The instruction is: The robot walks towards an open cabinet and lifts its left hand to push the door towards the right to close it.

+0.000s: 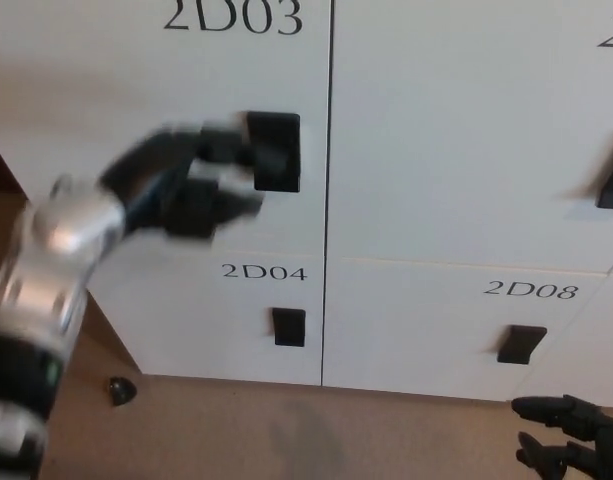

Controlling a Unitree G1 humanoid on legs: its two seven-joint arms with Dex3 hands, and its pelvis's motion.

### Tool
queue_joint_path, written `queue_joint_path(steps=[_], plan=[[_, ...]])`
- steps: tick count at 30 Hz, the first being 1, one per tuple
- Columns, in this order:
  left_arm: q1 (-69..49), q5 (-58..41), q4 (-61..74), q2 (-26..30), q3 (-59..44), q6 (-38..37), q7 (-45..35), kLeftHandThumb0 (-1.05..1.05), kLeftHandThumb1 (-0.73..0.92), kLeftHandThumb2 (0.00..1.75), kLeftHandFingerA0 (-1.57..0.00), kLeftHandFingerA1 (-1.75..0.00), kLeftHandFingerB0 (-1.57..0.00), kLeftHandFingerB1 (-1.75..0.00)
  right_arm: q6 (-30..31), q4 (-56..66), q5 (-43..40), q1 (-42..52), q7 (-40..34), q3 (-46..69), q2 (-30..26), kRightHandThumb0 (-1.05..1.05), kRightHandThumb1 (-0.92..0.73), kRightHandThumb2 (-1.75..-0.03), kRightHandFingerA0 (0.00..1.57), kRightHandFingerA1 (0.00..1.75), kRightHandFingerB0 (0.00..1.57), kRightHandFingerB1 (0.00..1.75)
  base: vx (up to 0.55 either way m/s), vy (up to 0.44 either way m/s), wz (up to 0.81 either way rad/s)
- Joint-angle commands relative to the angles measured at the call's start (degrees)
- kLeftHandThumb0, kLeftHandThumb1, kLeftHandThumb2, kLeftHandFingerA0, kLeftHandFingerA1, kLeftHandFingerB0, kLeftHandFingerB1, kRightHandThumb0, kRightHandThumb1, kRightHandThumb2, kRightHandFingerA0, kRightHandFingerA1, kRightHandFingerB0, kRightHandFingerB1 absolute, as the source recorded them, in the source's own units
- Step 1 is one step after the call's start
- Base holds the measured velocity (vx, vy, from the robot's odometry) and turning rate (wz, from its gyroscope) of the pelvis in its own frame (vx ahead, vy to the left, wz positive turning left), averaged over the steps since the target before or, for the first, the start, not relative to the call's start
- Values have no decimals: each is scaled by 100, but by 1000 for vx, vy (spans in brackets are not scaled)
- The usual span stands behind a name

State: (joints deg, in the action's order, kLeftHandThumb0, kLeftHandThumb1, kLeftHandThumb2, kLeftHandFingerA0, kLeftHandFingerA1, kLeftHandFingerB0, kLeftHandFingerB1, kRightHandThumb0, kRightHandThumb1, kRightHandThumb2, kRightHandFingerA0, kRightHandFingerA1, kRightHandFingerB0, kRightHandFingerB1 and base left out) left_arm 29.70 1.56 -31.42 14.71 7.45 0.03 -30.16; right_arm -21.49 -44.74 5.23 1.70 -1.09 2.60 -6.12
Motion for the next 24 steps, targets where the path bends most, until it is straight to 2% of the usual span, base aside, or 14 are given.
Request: queue_joint_path(steps=[1, 6, 7, 9, 10, 12, 13, 16, 17, 18, 19, 21, 22, 24], plan=[[-7353, -2764, 5725, 1900, -2247, -989, -3606, -65, 65, 61, -66, -42, -61, -39, 577, -814, -99, -941, 390, 208, -751, -42, -63, -59, 82, 52, 73, 51, 0, 0, 0], [-7116, -2452, 4216, 1386, -2577, -906, -2865, -59, 64, 60, -74, -43, -65, -41, 588, -999, -62, -955, 355, 187, -764, -41, -64, -59, 80, 51, 71, 49, 0, 0, 0], [-6892, -2185, 3741, 1146, -2569, -801, -2271, -59, 60, 59, -85, -47, -72, -44, 560, -1025, -60, -908, 358, 188, -780, -42, -64, -59, 79, 51, 71, 50, 0, 0, 0], [-6657, -1872, 3269, 869, -2555, -649, -1579, -59, 60, 59, -85, -47, -72, -44, 519, -1061, -62, -858, 367, 191, -801, -42, -64, -59, 79, 51, 71, 50, 0, 0, 0], [-6334, -1564, 2862, 596, -2540, -344, -811, -56, 62, 59, -73, -49, -62, -46, 523, -1076, -57, -818, 349, 193, -810, -44, -64, -59, 81, 52, 72, 50, 0, 0, 0], [-6016, -1258, 2520, 312, -2536, 25, -31, -56, 62, 59, -73, -49, -62, -46, 526, -1108, -51, -792, 325, 193, -817, -44, -64, -59, 81, 52, 72, 50, -37, -4, 3], [-5634, -1223, 2165, 141, -2572, 303, 370, -49, 67, 60, -52, -49, -49, -44, 530, -1153, -54, -800, 329, 197, -837, -42, -65, -60, 80, 52, 71, 50, 0, 0, 0], [-5249, -1245, 1839, -16, -2634, 575, 671, -49, 67, 60, -52, -49, -49, -44, 522, -1225, -62, -827, 340, 200, -863, -42, -65, -60, 80, 52, 71, 50, 0, 0, 0], [-4943, -1201, 1564, -101, -2657, 661, 874, -38, 82, 67, -32, -35, -32, -34, 492, -1313, -71, -865, 375, 203, -900, -41, -64, -59, 82, 53, 73, 51, 0, 0, 0], [-4774, -1161, 1414, -145, -2671, 688, 980, -38, 82, 67, -32, -35, -32, -34, 468, -1376, -77, -892, 399, 204, -925, -41, -64, -59, 82, 53, 73, 51, 0, 0, 0], [-4147, -1015, 485, -150, -2696, 456, 1346, -51, 73, 62, -38, -43, -43, -41, 453, -1462, -50, -915, 433, 166, -936, -42, -67, -61, 82, 53, 70, 50, 0, 0, 0], [-3440, -829, -603, -147, -2750, 156, 1750, -51, 73, 62, -38, -43, -43, -41, 430, -1571, -18, -944, 465, 114, -940, -42, -67, -61, 82, 53, 70, 50, 0, 0, 0], [-3151, -603, -1173, -91, -2669, -101, 2045, -53, 74, 62, -41, -51, -44, -44, 429, -1624, 32, -929, 442, 61, -918, -37, -65, -59, 84, 53, 70, 49, 0, 0, 0], [-2927, -358, -1682, -19, -2561, -376, 2327, -53, 74, 62, -41, -51, -44, -44, 421, -1685, 84, -913, 406, 6, -892, -37, -65, -59, 84, 53, 70, 49, 0, 0, 0]])
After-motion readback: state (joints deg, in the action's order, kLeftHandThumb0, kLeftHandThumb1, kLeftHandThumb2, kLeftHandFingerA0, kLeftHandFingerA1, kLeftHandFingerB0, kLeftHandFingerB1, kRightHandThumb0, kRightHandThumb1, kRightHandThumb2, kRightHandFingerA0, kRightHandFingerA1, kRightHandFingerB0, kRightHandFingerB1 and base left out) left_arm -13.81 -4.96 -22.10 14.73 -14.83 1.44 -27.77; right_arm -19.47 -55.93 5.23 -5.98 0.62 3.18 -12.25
